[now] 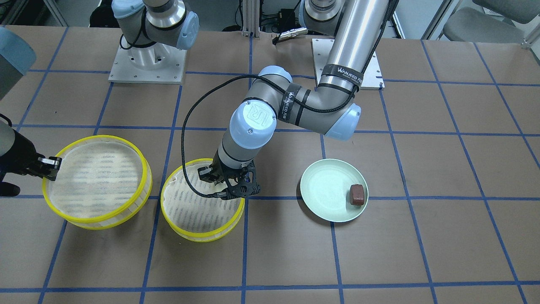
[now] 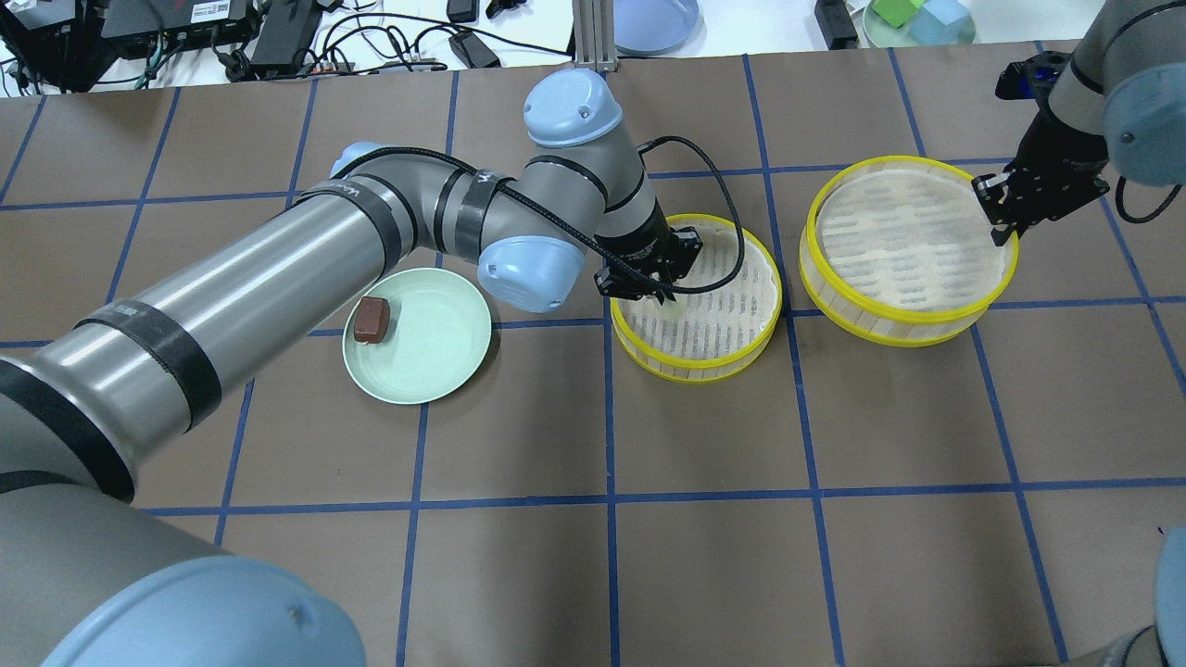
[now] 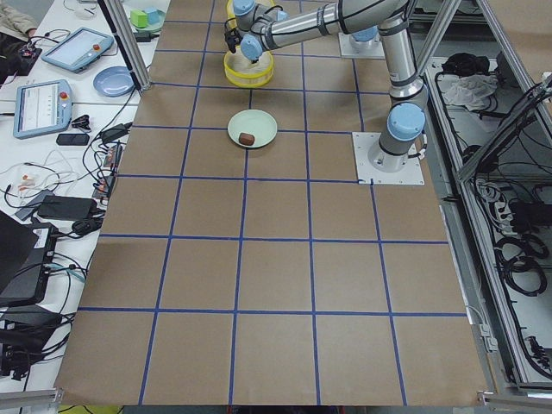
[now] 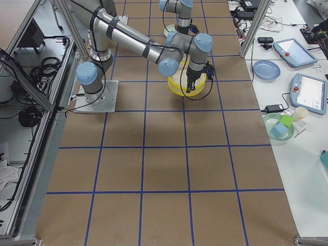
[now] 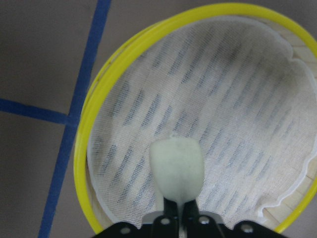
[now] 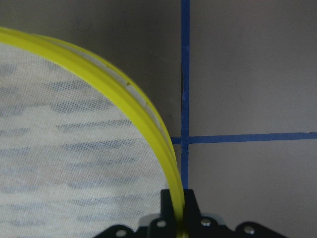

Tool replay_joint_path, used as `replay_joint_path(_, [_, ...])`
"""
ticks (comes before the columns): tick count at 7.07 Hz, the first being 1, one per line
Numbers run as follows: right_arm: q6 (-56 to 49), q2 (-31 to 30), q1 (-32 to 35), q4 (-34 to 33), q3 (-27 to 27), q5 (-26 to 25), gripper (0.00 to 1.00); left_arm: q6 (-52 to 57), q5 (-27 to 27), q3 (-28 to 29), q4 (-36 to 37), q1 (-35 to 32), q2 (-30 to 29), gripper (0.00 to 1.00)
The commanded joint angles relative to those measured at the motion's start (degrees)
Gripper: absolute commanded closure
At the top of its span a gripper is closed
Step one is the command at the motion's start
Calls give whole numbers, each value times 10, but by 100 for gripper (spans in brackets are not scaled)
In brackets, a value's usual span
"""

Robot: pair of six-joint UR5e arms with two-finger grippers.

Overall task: Place buns in different layers of steamer
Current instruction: 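Carry the white bun over the lower tier while right gripper sets top tier aside, then lower the white bun into the lower tier and open the left gripper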

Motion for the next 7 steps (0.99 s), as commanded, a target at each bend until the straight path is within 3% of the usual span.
replay_joint_path(1, [0,-1,0,0,2,0,89,-7,8,-5,9,-9,-2,4])
replay_joint_path(2, [0,-1,0,0,2,0,89,-8,8,-6,9,-9,3,0])
replay_joint_path(7, [6,-3,3,2,2,4,89,4,8,-4,9,-6,18,0])
